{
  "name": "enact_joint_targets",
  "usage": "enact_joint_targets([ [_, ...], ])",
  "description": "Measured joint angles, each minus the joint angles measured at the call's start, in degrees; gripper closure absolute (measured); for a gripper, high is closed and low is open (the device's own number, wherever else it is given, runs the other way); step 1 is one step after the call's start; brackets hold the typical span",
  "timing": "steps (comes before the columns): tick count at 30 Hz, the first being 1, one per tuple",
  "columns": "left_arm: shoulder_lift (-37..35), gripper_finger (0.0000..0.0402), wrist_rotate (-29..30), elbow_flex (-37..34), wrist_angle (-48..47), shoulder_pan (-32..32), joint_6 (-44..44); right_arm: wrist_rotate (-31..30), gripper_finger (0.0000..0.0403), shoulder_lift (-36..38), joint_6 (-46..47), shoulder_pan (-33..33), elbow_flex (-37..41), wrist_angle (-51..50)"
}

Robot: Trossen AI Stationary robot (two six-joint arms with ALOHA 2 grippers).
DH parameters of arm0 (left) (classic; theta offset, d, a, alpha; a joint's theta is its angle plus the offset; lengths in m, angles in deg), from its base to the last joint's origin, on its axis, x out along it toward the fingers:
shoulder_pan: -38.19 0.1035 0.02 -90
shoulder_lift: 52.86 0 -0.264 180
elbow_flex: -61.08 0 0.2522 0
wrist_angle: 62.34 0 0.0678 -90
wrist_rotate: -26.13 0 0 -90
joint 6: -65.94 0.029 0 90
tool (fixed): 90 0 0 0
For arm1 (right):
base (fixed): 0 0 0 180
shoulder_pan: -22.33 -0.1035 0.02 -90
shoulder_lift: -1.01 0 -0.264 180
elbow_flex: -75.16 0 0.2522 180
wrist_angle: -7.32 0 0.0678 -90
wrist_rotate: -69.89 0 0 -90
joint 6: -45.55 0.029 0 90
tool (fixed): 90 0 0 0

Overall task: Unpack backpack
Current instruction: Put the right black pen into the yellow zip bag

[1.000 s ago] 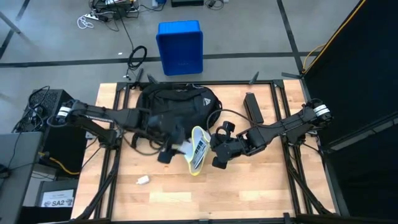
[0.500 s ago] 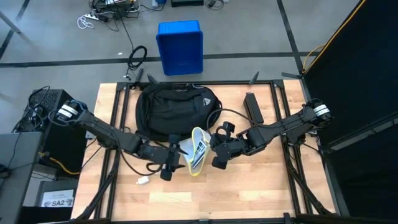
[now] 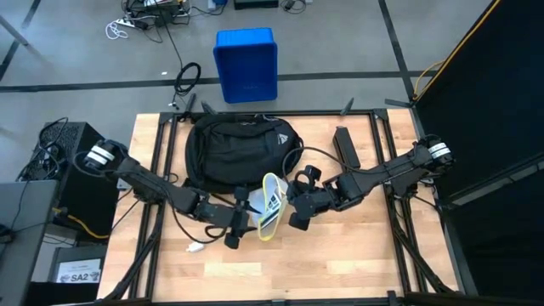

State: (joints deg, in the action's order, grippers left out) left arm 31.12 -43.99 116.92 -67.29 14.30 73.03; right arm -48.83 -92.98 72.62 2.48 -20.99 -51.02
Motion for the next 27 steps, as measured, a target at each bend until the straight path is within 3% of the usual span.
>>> enact_joint_targets([
  [6, 3.88, 0.0190, 0.15, 0.00, 6.33, 2.18, 1.35, 0.43, 0.0403, 0.00, 0.33, 0.08, 0.00, -0.11],
  [9, 4.30, 0.0213, 0.41, 0.00, 8.79, 2.95, 1.82, 0.43, 0.0403, 0.00, 0.35, 0.08, 0.00, -0.11],
  [17, 4.32, 0.0385, -1.11, 0.00, 9.84, 4.99, 1.54, 0.45, 0.0403, 0.00, 0.39, 0.08, 0.00, -0.10],
  [21, 3.51, 0.0399, -1.16, 0.37, 10.89, 5.07, 1.49, 1.74, 0.0403, 0.07, 0.33, 0.05, 0.00, -0.88],
  [27, -2.61, 0.0401, -1.30, 2.45, 8.57, 4.31, 3.05, 2.34, 0.0403, 2.16, 4.35, -1.16, -2.16, -10.41],
])
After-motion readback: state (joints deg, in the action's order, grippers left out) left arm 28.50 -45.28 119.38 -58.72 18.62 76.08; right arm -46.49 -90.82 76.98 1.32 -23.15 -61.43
